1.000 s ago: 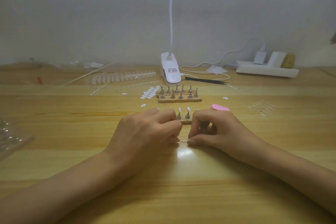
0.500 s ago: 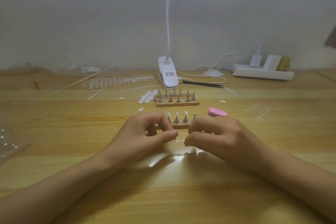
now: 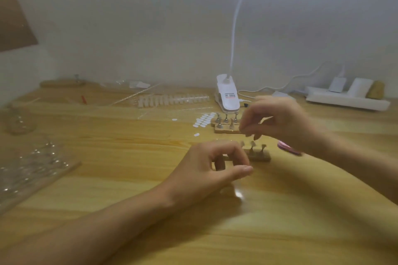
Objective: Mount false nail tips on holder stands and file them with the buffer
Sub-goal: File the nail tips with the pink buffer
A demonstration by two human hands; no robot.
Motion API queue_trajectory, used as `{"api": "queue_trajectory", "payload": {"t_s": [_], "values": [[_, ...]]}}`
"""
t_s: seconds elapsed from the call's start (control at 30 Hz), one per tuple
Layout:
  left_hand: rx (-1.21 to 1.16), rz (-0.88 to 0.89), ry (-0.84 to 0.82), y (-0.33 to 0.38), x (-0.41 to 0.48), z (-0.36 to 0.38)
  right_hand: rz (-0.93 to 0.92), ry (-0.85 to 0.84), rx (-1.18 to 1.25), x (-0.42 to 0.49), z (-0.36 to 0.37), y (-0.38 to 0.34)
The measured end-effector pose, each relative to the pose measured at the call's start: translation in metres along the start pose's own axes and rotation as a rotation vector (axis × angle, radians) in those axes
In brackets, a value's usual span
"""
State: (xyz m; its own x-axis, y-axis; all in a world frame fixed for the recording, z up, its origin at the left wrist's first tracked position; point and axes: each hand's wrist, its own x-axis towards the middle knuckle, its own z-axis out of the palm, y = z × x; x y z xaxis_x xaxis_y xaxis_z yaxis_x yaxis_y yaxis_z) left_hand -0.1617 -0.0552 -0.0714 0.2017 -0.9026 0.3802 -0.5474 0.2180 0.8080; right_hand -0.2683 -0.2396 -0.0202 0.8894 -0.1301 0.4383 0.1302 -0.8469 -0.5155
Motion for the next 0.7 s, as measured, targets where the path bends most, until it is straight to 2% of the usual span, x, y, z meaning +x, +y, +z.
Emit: {"api": "queue_trajectory", "payload": {"t_s": [0.17, 0.3, 0.43, 0.53, 0.7], "values": [[-0.018, 0.015, -0.011, -0.003, -0.003, -0.003, 0.169, -0.025, 0.132, 0.094, 0.026, 0.0], [-0.054, -0.009, -0.027, -0.002, -0.005, -0.005, 0.249, -0.106, -0.181, 0.123, 0.042, 0.011], [-0.064, -0.005, -0.018, -0.002, -0.003, -0.006, 0.239, -0.023, -0.207, 0.081, 0.015, 0.023], [-0.059, -0.022, 0.006, -0.001, -0.002, -0.006, 0.302, 0.046, -0.187, 0.031, -0.018, 0.038], [-0.083, -0.068, 0.056, 0.001, 0.0, -0.006, 0.455, -0.082, -0.207, -0.035, -0.031, 0.058]]}}
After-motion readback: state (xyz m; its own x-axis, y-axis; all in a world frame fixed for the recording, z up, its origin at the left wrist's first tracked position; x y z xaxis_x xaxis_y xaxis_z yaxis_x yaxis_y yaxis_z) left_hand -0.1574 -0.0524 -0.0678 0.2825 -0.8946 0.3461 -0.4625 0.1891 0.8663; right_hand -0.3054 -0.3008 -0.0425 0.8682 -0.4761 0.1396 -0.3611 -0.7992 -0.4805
